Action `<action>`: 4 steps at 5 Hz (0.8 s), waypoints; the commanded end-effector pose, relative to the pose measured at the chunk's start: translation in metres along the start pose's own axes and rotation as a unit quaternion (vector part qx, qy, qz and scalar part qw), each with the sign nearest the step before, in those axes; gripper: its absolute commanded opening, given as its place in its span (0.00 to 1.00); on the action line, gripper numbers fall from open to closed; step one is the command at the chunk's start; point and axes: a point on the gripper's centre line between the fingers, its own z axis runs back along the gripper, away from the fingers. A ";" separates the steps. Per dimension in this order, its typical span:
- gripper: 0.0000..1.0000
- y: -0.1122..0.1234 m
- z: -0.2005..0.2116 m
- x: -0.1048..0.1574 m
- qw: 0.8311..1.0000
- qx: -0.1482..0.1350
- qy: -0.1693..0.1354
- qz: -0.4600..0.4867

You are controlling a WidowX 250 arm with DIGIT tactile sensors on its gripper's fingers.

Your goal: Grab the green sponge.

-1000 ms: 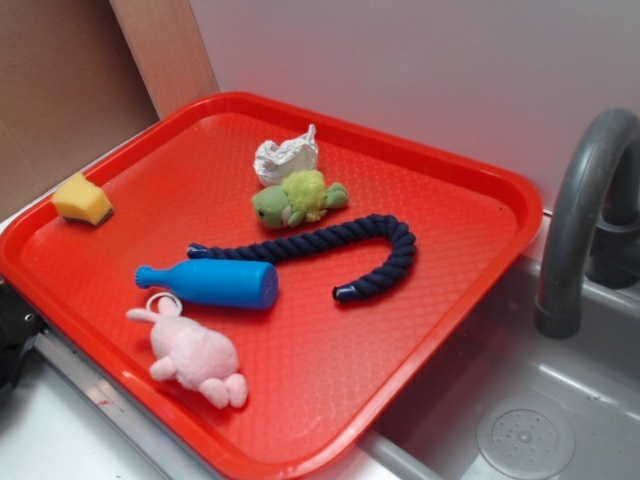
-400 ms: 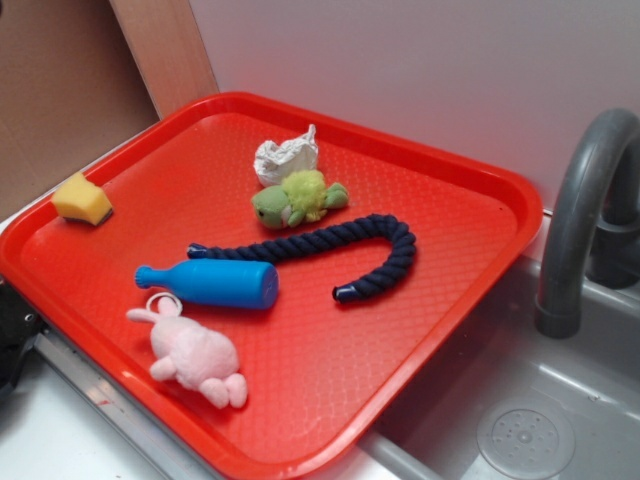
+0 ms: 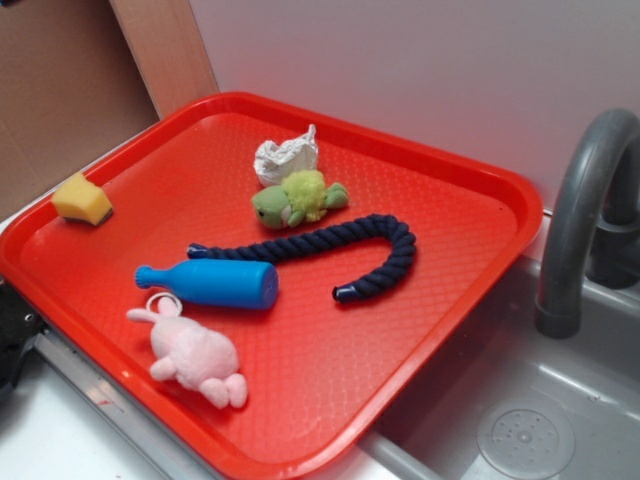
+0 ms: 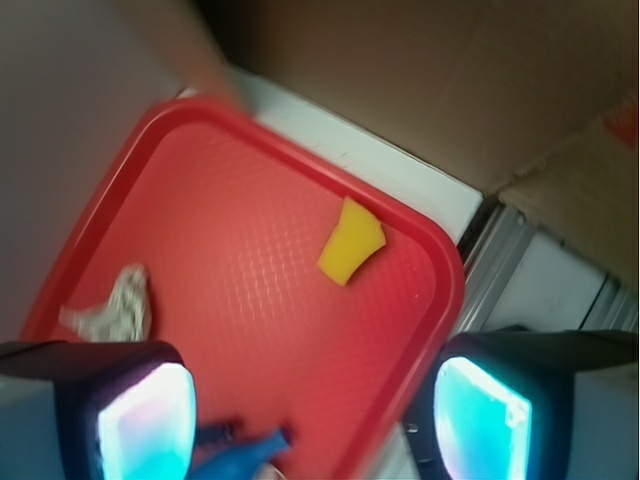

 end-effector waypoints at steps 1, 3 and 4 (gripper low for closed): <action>1.00 0.003 -0.043 0.014 0.964 0.019 -0.008 0.266; 1.00 0.012 -0.107 0.011 0.868 0.060 -0.063 0.489; 1.00 0.028 -0.128 0.016 0.858 0.073 -0.097 0.499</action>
